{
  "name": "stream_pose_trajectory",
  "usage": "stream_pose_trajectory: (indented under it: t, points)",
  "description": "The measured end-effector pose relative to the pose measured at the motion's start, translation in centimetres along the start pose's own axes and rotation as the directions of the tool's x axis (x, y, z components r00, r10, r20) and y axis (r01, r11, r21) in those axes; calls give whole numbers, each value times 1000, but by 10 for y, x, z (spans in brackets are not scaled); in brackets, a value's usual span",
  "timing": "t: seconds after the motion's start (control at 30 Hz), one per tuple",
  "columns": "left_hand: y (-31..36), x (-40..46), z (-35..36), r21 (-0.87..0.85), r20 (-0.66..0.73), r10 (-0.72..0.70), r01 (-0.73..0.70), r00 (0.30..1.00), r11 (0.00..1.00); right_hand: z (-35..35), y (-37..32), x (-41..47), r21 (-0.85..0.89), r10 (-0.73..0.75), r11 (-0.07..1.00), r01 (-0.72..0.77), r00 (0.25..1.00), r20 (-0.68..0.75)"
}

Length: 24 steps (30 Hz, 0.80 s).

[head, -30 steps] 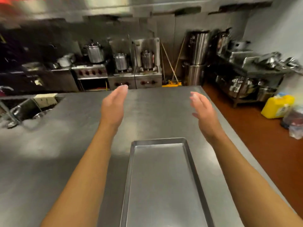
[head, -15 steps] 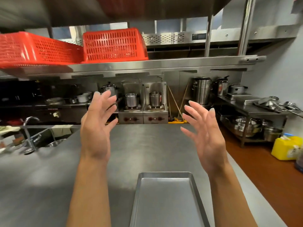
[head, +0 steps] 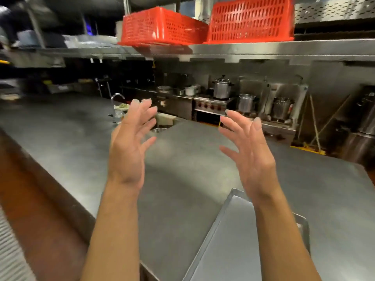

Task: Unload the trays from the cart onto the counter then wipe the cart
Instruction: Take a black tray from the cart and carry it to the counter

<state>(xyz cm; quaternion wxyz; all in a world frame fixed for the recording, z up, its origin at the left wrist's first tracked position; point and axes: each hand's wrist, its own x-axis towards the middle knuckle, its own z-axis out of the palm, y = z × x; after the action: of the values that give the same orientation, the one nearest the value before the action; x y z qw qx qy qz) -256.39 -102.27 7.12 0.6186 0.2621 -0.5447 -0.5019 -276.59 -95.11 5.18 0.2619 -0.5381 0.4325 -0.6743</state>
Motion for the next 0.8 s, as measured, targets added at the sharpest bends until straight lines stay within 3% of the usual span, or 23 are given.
stream_pose_trajectory:
  t: [0.13,0.3,0.5,0.63,0.8]
  points:
    - [28,-59,-58,130,-261,38,-4,965,991,68,8,-11,122,56,988,-95,956,289]
    - [79,-154,-129,316,-552,160,28,818,948,162,6,-70,250,60,938,-241,822,567]
    - [172,-288,-176,585,-722,466,92,512,806,270,-51,-163,345,-107,881,-323,576,810]
    - [236,-389,-183,664,-733,616,104,289,741,329,-109,-244,416,-269,827,-379,383,884]
    - [291,-511,-172,701,-707,704,194,68,686,367,-181,-360,434,-426,741,-513,142,894]
